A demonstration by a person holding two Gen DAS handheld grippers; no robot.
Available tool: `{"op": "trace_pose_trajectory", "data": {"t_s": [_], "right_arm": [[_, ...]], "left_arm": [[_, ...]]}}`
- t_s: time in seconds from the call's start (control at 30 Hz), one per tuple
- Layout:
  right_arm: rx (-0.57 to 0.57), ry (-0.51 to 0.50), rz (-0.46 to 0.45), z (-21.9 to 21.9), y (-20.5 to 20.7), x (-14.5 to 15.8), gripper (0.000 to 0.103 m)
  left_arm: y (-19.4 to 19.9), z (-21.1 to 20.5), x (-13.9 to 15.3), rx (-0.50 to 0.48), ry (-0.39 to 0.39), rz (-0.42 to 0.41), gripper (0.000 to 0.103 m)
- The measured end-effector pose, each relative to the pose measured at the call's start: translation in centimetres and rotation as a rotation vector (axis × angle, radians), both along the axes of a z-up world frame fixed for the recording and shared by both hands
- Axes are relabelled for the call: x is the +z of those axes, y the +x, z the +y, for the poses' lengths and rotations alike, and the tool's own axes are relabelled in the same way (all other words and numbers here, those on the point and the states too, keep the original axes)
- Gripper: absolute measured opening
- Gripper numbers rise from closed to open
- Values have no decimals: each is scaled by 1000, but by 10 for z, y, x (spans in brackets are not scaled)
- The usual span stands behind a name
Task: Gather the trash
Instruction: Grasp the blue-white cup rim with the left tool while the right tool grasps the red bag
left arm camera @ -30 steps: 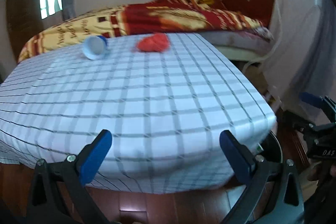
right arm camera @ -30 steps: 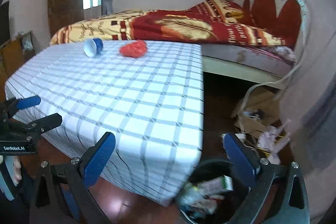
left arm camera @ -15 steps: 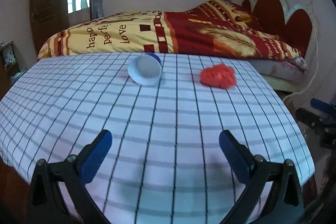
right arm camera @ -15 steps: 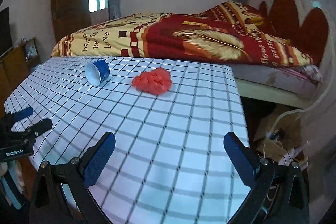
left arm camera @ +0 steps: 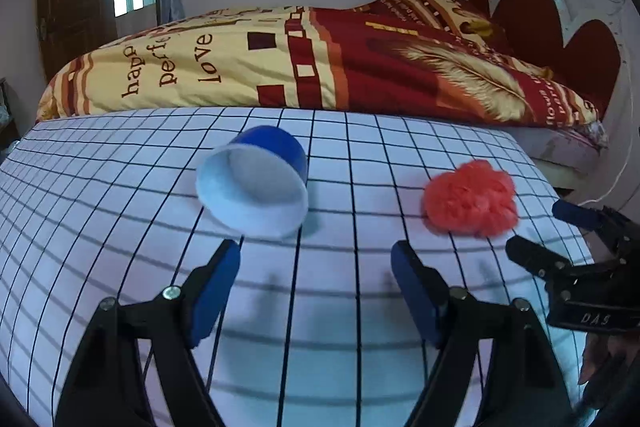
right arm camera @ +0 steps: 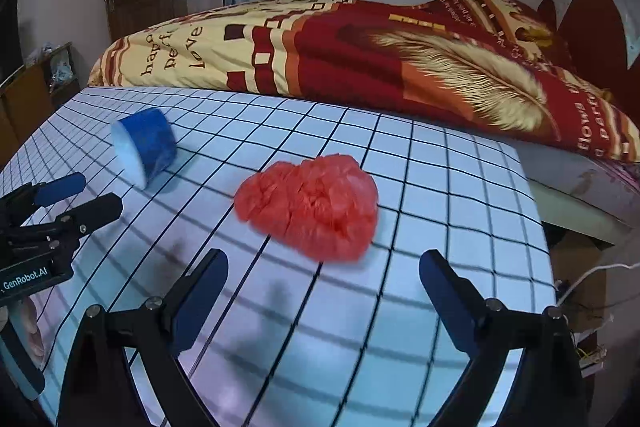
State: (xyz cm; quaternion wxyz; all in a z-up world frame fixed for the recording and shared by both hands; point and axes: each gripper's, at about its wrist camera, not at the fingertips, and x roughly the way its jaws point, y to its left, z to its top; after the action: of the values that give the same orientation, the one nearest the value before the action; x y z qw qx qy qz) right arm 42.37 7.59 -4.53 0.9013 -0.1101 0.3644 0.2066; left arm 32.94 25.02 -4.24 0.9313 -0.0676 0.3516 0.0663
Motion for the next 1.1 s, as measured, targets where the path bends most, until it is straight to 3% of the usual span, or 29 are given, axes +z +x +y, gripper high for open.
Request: {"op": "trace_pose_trajectory", "data": {"t_s": [0.2, 0.33, 0.43, 0.47, 0.5, 0.67, 0.77, 1.1], "right_arm": [[2, 10, 40, 8, 33, -15, 95], [26, 27, 86, 12, 43, -23, 77], [47, 41, 104, 19, 46, -26, 61], [56, 43, 105, 21, 45, -26, 51], [62, 39, 105, 22, 45, -27, 50], [62, 43, 90, 18, 37, -25, 33], [42, 50, 80, 8, 30, -21, 32], [17, 49, 59, -15, -2, -1, 29]], "left_arm": [[29, 5, -8, -4, -6, 27, 75], [44, 7, -16, -23, -19, 66, 62], [52, 10, -21, -25, -25, 86, 47], [54, 10, -23, -29, -24, 94, 35], [55, 10, -24, -35, -27, 102, 19], [49, 5, -17, -53, 5, 83, 10], [40, -1, -8, -71, 0, 66, 5], [11, -22, 7, -106, -1, 52, 5]]}}
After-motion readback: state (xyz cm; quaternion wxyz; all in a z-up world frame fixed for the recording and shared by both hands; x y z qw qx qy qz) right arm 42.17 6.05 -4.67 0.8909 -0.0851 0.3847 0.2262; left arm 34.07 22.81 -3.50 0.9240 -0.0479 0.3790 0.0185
